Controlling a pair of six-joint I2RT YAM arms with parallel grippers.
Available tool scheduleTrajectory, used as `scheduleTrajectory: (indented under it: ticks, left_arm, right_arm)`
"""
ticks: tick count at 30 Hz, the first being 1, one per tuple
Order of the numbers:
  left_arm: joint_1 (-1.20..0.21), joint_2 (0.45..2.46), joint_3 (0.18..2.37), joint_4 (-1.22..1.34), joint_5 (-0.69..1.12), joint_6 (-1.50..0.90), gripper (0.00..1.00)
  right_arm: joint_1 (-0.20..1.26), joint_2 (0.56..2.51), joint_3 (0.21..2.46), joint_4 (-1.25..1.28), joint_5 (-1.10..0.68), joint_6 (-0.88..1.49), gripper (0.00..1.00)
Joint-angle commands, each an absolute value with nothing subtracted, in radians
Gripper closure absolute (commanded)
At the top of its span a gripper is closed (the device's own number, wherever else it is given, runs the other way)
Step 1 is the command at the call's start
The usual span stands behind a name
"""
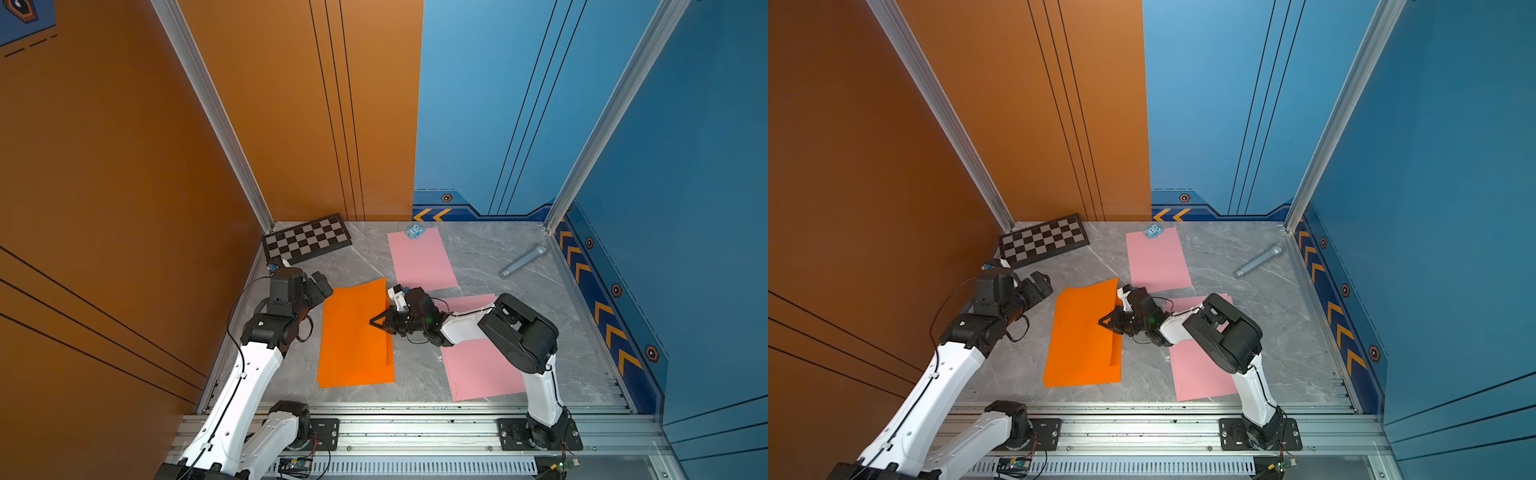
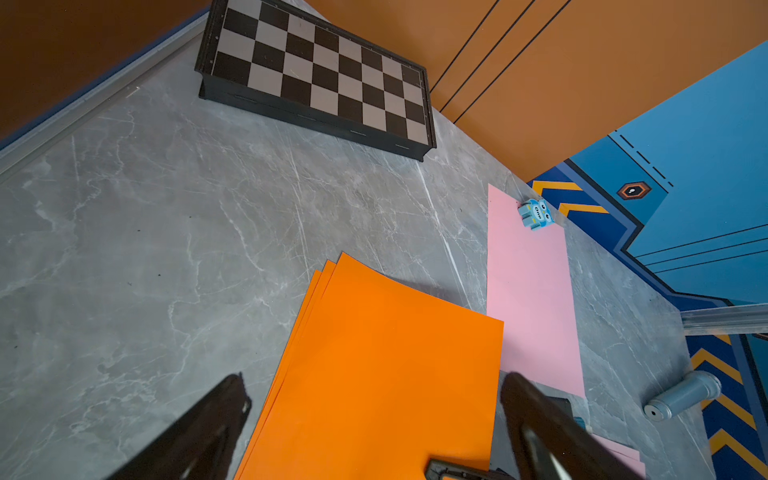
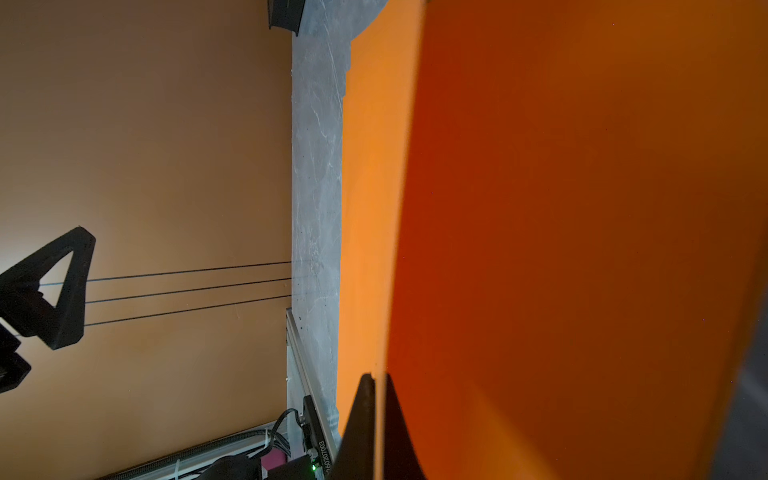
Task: Sort the scattered colored papers by color
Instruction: Place the colored paper.
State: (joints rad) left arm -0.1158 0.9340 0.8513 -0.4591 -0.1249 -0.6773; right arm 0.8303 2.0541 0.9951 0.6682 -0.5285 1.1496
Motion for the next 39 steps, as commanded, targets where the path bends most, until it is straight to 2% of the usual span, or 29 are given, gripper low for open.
scheduleTrajectory:
  ticks: [1, 9, 14, 17, 21, 25, 32, 39]
  left_arm:
    - [-0.107, 0.939, 0.848, -0.428, -0.097, -0.664, 0.02]
    - [-0.109, 0.958, 0.857, -0.426, -0.085, -0.663, 0.02]
    - [-0.113, 0.978, 0.866, -0.425, -0.085, -0.666, 0.02]
    - [-0.119, 0.996, 0.878, -0.426, -0.087, -0.665, 0.02]
    - [-0.131, 1.038, 0.904, -0.427, -0.078, -0.658, 0.02]
    - [-0.152, 1.1, 0.935, -0.424, -0.074, -0.654, 0.02]
    - [-0.196, 1.189, 0.975, -0.38, -0.066, -0.642, 0.02]
    - [-0.242, 1.383, 1.091, -0.298, 0.066, -0.614, 0.02]
  right_arm:
    - [0.84, 2.021, 1.001, 0.609, -0.548, 1.115, 1.0]
    - [0.856, 1.979, 1.004, 0.449, -0.496, 1.033, 0.98]
    - [0.876, 1.902, 1.022, 0.27, -0.387, 0.945, 0.57]
    - [0.889, 1.856, 1.057, 0.129, -0.327, 0.89, 0.42]
    - [0.907, 1.798, 1.129, -0.098, -0.213, 0.8, 0.28]
    - [0.903, 1.751, 1.179, -0.264, -0.135, 0.733, 0.2]
    - [0.859, 1.752, 1.213, -0.422, -0.086, 0.669, 0.17]
    - [0.65, 1.693, 1.179, -0.417, -0.094, 0.591, 0.14]
